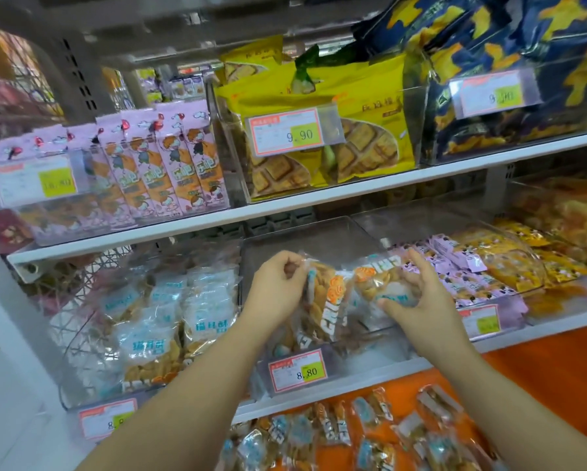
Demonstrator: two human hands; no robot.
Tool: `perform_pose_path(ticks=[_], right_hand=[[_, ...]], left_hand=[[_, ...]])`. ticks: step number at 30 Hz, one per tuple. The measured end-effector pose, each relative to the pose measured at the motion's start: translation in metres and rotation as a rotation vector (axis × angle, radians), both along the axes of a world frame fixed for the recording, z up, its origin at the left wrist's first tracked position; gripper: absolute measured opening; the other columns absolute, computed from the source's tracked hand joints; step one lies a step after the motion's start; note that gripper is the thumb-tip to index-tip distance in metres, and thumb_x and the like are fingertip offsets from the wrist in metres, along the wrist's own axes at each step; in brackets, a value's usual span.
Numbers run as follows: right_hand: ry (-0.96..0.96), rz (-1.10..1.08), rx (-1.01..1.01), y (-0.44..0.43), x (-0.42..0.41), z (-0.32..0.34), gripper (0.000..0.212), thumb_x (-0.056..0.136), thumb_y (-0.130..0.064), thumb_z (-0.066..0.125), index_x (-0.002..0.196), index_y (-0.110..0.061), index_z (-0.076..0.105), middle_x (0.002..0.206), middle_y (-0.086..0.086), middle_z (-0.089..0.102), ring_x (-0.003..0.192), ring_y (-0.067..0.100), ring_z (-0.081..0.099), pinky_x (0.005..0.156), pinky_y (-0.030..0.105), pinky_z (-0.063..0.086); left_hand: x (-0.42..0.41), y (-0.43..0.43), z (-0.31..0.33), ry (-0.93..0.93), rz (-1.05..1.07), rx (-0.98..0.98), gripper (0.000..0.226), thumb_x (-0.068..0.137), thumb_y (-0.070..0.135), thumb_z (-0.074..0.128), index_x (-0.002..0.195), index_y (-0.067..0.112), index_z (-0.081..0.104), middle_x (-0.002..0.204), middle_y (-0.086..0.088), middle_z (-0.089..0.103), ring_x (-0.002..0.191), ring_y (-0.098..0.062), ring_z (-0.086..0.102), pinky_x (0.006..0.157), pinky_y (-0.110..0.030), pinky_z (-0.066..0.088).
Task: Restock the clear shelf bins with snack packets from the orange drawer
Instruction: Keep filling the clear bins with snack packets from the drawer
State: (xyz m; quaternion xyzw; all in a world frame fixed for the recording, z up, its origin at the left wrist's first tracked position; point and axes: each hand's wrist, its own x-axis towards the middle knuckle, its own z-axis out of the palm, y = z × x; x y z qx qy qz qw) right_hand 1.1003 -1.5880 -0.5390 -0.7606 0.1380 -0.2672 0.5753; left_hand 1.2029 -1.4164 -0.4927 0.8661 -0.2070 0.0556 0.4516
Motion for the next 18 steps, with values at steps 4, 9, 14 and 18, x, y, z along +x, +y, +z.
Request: perform_pose_path(ticks=[4, 9, 14, 18], right_hand=[[-0.058, -0.105, -0.021, -0.011, 0.002, 0.013, 0.077, 0.08, -0.007, 0.072, 0.145, -0.024, 0.033, 0.125, -0.007, 0.048, 0.109, 0.009, 0.049, 0.075, 0.01, 0.041], [-0.115, 0.099, -0.008, -0.014, -0.008, 0.039, 0.05, 0.078, -0.001, 0.07, 0.115, -0.028, 0.05, 0.11, -0.007, 0.058, 0.098, 0.009, 0.061, 0.079, 0.022, 0.049], [-0.003, 0.42, -0.115, 0.016, -0.007, 0.025, 0.046, 0.081, -0.003, 0.068, 0.107, -0.034, 0.048, 0.108, -0.006, 0.06, 0.09, 0.011, 0.066, 0.078, 0.028, 0.055], [0.092, 0.393, -0.223, 0.007, -0.004, 0.019, 0.052, 0.081, -0.001, 0.067, 0.111, -0.038, 0.045, 0.11, -0.013, 0.057, 0.093, 0.004, 0.062, 0.077, 0.02, 0.052]], left_hand=[[0.003, -0.001, 0.008, -0.185, 0.039, -0.015, 0.011, 0.09, 0.014, 0.061, 0.093, 0.024, 0.065, 0.089, 0.012, 0.064, 0.086, -0.004, 0.059, 0.077, -0.019, 0.045], [0.003, 0.001, 0.014, -0.132, 0.026, 0.041, 0.022, 0.086, 0.005, 0.062, 0.087, 0.027, 0.063, 0.08, 0.012, 0.063, 0.078, -0.005, 0.059, 0.07, -0.015, 0.046], [-0.001, -0.004, 0.021, 0.091, -0.123, -0.016, 0.029, 0.085, -0.002, 0.064, 0.084, 0.028, 0.064, 0.085, -0.003, 0.071, 0.068, -0.007, 0.06, 0.059, -0.014, 0.047], [0.0, 0.002, 0.024, 0.251, -0.204, -0.089, 0.024, 0.083, 0.003, 0.07, 0.087, 0.027, 0.067, 0.087, -0.006, 0.071, 0.072, -0.015, 0.063, 0.063, -0.028, 0.051]])
